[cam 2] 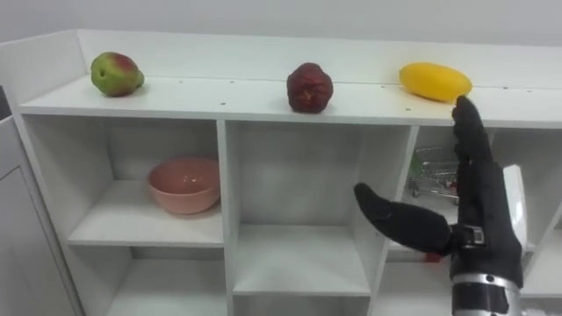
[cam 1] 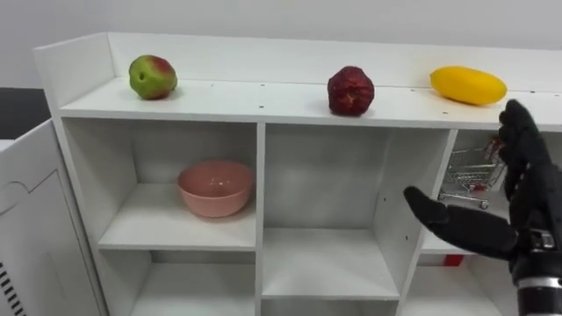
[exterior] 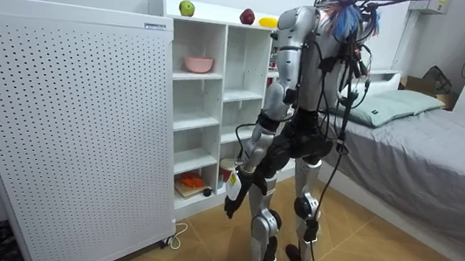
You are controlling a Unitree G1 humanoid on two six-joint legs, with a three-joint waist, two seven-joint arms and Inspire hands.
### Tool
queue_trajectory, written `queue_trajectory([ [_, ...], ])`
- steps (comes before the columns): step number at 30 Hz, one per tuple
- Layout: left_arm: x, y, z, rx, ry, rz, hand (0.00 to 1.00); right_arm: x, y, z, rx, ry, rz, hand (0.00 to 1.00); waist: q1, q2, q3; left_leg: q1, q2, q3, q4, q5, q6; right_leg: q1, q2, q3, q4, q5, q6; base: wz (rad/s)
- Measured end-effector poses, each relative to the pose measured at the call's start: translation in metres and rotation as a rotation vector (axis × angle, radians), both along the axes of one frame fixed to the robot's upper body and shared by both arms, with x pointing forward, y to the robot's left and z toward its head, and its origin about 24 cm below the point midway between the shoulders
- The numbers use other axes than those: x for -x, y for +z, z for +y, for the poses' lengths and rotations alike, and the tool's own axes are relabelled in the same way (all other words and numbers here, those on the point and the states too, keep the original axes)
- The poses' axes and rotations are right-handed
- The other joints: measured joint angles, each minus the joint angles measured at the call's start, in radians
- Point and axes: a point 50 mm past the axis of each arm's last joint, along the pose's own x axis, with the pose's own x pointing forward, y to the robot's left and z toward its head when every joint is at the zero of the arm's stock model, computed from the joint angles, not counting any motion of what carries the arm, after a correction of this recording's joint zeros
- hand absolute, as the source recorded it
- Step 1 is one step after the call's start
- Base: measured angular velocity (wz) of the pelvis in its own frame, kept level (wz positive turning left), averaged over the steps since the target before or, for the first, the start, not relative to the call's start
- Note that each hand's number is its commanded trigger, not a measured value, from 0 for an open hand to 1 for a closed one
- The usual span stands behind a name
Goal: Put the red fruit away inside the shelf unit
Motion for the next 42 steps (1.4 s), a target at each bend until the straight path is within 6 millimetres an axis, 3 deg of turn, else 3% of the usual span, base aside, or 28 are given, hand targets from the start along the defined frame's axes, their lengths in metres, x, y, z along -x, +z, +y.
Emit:
queue_trajectory([
  [4, -0.004, 0.000, 0.001, 0.006, -0.002, 0.005, 0.00, -0.008, 0.017, 0.000, -0.020, 0.015, -0.061, 0.00, 0.000, -0.004, 0.0011, 0.002, 0.000, -0.003, 0.001, 0.000, 0.000, 0.003, -0.001, -0.006, -0.001, 0.000, 0.000, 0.02],
  [6, -0.006, 0.001, 0.004, -0.002, -0.021, 0.011, 0.00, -0.017, 0.024, -0.004, -0.033, 0.009, -0.075, 0.00, 0.002, -0.016, 0.0057, 0.001, 0.000, -0.005, 0.006, 0.000, 0.000, 0.008, -0.002, -0.012, -0.003, 0.000, 0.000, 0.04],
  [11, -0.009, 0.002, 0.007, -0.001, -0.054, 0.018, 0.00, -0.024, 0.027, -0.014, -0.051, 0.002, -0.059, 0.00, 0.025, -0.036, 0.0079, 0.000, 0.000, -0.012, 0.011, 0.000, 0.000, 0.012, -0.002, -0.016, -0.002, 0.000, 0.000, 0.03],
  [21, -0.006, 0.002, 0.009, 0.006, -0.074, 0.064, 0.00, -0.050, 0.034, -0.020, -0.096, 0.061, 0.001, 0.00, 0.053, -0.053, -0.0037, -0.009, -0.002, -0.040, 0.021, 0.000, 0.000, 0.012, -0.002, -0.036, -0.002, 0.000, 0.000, 0.06],
  [36, -0.009, 0.002, 0.009, 0.032, -0.107, 0.087, 0.00, -0.074, 0.022, -0.025, -0.204, 0.165, 0.120, 0.00, 0.065, -0.054, 0.0012, -0.034, -0.004, -0.069, 0.032, 0.001, -0.002, 0.012, -0.003, -0.061, -0.003, 0.000, 0.000, 0.05],
  [42, -0.014, 0.003, 0.010, 0.034, -0.101, 0.071, 0.00, -0.080, 0.033, -0.026, -0.208, 0.211, 0.112, 0.00, 0.069, -0.050, 0.0033, -0.040, -0.005, -0.081, 0.032, 0.001, -0.002, 0.010, -0.003, -0.065, -0.003, 0.000, 0.000, 0.04],
])
